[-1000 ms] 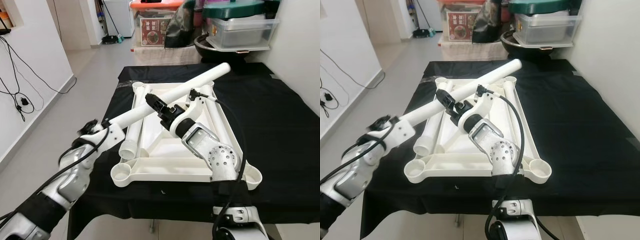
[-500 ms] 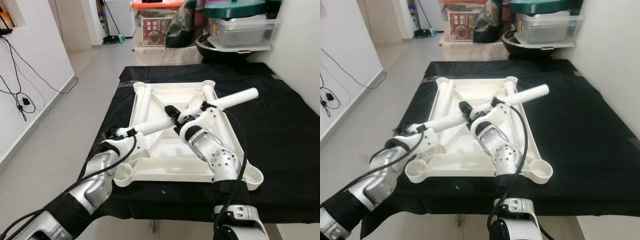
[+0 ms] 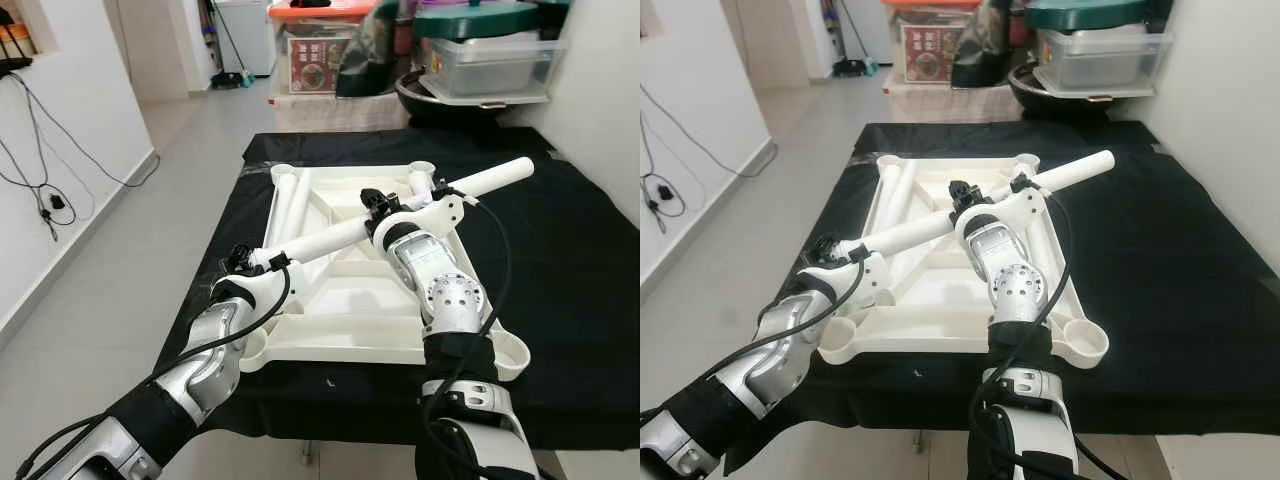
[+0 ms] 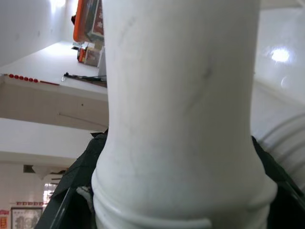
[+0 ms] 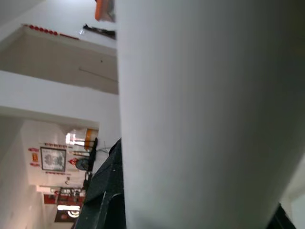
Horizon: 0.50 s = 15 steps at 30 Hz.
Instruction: Building children table
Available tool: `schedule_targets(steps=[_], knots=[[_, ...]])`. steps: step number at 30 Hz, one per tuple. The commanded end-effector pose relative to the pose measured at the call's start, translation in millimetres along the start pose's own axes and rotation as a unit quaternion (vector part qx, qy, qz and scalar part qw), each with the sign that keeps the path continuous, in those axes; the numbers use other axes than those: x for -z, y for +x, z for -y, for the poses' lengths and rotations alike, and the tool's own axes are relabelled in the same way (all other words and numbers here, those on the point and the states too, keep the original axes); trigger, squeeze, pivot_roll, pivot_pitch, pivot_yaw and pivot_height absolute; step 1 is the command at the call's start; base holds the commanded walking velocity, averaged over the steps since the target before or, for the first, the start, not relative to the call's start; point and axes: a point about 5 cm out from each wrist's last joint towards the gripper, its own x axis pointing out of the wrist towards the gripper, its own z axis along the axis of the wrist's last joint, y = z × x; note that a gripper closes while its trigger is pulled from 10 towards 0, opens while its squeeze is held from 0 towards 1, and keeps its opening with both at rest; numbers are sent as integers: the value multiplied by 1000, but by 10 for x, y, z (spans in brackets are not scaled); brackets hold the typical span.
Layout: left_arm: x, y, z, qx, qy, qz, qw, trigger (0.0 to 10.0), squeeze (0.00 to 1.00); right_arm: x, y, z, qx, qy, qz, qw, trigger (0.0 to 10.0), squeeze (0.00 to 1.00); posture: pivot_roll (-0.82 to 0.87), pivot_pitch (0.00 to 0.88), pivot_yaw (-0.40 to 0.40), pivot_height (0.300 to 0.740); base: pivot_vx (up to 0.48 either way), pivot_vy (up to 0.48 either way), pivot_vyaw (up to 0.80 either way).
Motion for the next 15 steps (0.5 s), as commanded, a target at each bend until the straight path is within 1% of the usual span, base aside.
schedule_targets(steps=[1,10,11,12,15], knots=[[23,-19,130,30,17,1,999,10000,0,539,-51,-255,-40,54,-72,995,0,0,46,0,18,740,0,0,0],[58,-20,90,24,25,-7,999,10000,0,545,-53,-233,-37,49,-74,995,0,0,49,0,12,740,0,0,0],[72,-21,78,21,29,-8,999,10000,835,540,-52,-228,-36,48,-74,995,0,0,48,0,12,740,0,0,0],[84,-24,68,20,30,-9,999,10000,1000,529,-49,-231,-36,49,-74,995,0,0,47,0,13,740,0,0,0],[97,-30,48,17,30,-8,999,10000,1000,498,-42,-245,-38,51,-70,995,0,0,46,0,13,740,0,0,0]])
